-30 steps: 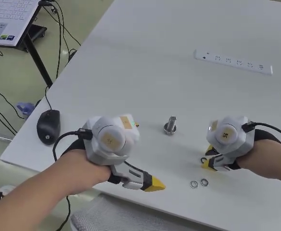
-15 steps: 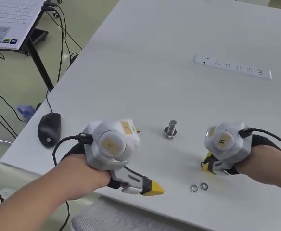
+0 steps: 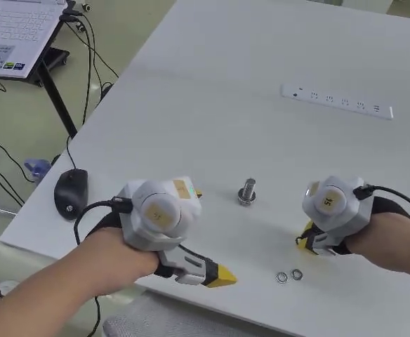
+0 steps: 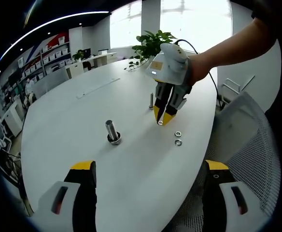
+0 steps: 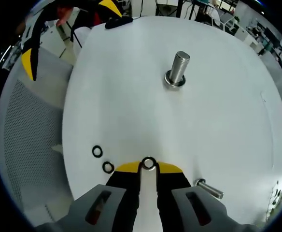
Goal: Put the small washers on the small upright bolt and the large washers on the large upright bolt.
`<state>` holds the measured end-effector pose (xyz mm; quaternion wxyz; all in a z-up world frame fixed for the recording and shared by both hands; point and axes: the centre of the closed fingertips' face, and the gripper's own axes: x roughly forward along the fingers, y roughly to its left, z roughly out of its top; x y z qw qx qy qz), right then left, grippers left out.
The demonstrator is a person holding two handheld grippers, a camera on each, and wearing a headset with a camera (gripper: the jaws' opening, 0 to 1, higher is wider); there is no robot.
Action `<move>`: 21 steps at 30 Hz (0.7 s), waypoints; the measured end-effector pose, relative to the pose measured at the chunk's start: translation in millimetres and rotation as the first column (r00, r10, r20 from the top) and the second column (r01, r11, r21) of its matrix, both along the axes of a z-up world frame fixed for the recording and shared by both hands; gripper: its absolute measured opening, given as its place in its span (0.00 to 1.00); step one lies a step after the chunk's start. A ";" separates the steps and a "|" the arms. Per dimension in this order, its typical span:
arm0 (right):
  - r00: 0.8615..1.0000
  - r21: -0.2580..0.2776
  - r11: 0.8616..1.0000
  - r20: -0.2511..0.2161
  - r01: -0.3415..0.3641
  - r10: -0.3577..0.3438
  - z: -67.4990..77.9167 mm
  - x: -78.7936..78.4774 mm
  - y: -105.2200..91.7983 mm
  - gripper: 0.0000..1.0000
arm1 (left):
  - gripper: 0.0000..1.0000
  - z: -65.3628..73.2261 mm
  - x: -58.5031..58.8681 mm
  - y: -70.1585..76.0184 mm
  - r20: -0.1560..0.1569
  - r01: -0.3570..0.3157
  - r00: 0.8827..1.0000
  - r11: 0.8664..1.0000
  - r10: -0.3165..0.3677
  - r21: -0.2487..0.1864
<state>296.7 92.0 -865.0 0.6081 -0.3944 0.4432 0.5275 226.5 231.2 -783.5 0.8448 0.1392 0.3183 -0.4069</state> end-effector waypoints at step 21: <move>0.992 -0.014 0.992 0.000 0.124 -0.124 33.3 18.4 -55.0 0.12 | 0.94 -1.9 6.1 2.9 -0.004 -0.027 1.000 0.999 0.026 -0.019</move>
